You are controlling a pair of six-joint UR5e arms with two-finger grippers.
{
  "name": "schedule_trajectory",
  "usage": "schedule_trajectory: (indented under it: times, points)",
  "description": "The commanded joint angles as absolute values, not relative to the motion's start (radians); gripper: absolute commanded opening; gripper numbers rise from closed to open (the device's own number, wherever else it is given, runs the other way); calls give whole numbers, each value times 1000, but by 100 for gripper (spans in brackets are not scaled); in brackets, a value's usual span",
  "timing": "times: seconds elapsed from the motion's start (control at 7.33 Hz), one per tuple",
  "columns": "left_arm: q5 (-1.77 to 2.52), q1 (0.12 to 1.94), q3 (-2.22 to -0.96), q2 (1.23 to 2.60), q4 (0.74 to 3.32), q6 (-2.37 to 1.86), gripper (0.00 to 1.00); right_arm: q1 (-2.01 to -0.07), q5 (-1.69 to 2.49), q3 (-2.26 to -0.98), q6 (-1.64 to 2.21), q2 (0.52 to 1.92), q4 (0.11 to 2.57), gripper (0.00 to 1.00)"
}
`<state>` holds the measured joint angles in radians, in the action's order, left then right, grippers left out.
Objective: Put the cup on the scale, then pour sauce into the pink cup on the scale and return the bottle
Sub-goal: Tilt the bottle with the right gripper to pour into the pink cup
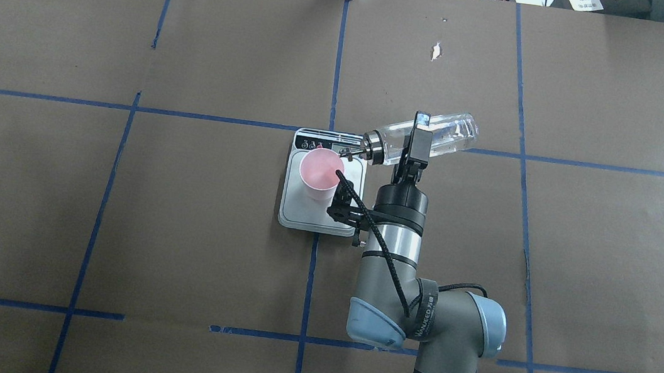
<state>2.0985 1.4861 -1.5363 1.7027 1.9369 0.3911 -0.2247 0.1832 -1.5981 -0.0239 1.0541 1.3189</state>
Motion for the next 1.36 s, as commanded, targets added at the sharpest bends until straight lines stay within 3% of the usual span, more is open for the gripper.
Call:
schedule_trajectory:
  times: [0.0,1.23]
  points:
    - [2098,1485,-1528,1703,1937,391,100,-224,151,-1577,-85,1045,1324,0]
    - [2098,1485,-1528,1704,1937,385,100,-225,149,-1577,-110,1048,1318,0]
